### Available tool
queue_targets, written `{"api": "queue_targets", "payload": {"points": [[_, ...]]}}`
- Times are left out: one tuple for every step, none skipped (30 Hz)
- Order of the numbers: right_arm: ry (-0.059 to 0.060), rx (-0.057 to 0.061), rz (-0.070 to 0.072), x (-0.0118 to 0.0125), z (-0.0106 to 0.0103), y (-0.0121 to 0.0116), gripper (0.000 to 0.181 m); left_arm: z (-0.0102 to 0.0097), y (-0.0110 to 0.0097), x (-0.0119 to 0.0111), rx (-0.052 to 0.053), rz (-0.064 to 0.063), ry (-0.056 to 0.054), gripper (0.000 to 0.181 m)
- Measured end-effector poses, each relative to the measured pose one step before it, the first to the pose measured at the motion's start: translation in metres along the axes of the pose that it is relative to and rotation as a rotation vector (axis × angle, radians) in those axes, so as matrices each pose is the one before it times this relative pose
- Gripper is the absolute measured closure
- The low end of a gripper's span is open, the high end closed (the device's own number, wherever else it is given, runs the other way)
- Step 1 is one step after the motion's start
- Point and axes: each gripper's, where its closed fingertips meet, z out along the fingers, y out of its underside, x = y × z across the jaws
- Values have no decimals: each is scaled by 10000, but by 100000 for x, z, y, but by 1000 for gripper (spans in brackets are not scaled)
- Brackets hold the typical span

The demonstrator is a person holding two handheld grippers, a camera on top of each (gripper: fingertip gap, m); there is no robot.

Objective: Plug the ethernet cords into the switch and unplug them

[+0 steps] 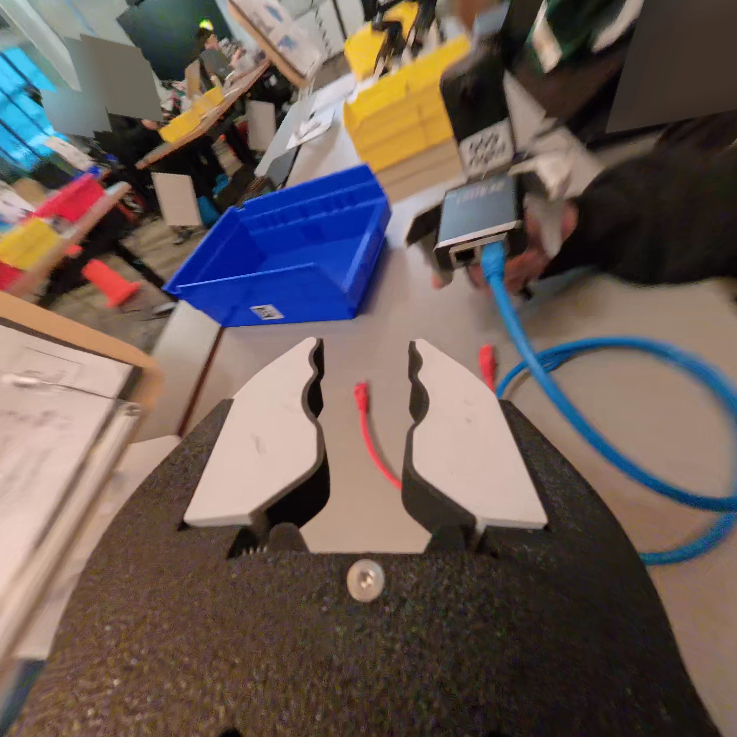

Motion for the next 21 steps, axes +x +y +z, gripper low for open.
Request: {"api": "queue_targets", "payload": {"points": [[-47, 140, 94, -47, 18, -133, 103, 529, 317, 450, -240, 858, -77, 142], [-71, 54, 91, -65, 55, -24, 103, 661, 159, 921, -118, 839, 169, 141], [-21, 80, 46, -47, 86, -49, 104, 828, 51, 936, -56, 800, 145, 142], [-80, 79, 104, -95, 100, -8, 104, 934, -246, 491, 68, 777, -193, 141], [-117, 84, 179, -120, 126, -8, 104, 895, -572, -77, 205, 714, -592, 138], [-31, 21, 107, -19, 128, 76, 104, 757, -801, -229, 302, 691, -715, 130], [-55, -43, 89, -51, 98, 136, 104, 552, -800, 66, 278, 765, -511, 129], [-138, 65, 120, -187, 46, -57, 104, 474, -352, 595, -32, 910, -123, 131], [5, 142, 38, 4, -34, -168, 104, 469, -39, 757, -263, 963, 8, 129], [30, 105, 95, 99, -82, -125, 104, 433, -120, 673, -176, 825, -41, 126], [12, 79, 128, 109, -102, -121, 105, 380, -203, 738, -47, 663, 25, 126], [-17, 166, 115, 53, -133, -270, 105, 368, -125, 320, -50, 484, -266, 126], [-28, 65, 114, 44, -130, -126, 105, 345, -171, 81, 17, 367, -476, 125], [55, -81, 44, 127, -62, 101, 105, 275, -143, 50, 63, 361, -597, 120], [74, -98, 9, 128, 0, 170, 105, 187, 21, 16, -18, 470, -717, 114], [34, -56, 73, 85, 67, 165, 105, 59, 13, 142, -50, 459, -644, 113], [5, -48, 142, 105, 133, 202, 105, -1, -146, 324, 0, 230, -320, 119], [-16, -124, 125, 48, 170, 324, 105, -18, -311, 38, 67, -16, -178, 122], [-36, -191, 69, -19, 176, 368, 105, -4, -233, -505, 41, -117, -213, 132], [-142, -21, 27, -232, 123, 97, 105, -34, -45, -742, 12, -249, -204, 145], [-224, 212, 22, -341, 26, -294, 106, -41, 60, -537, 39, -473, -28, 151]]}}
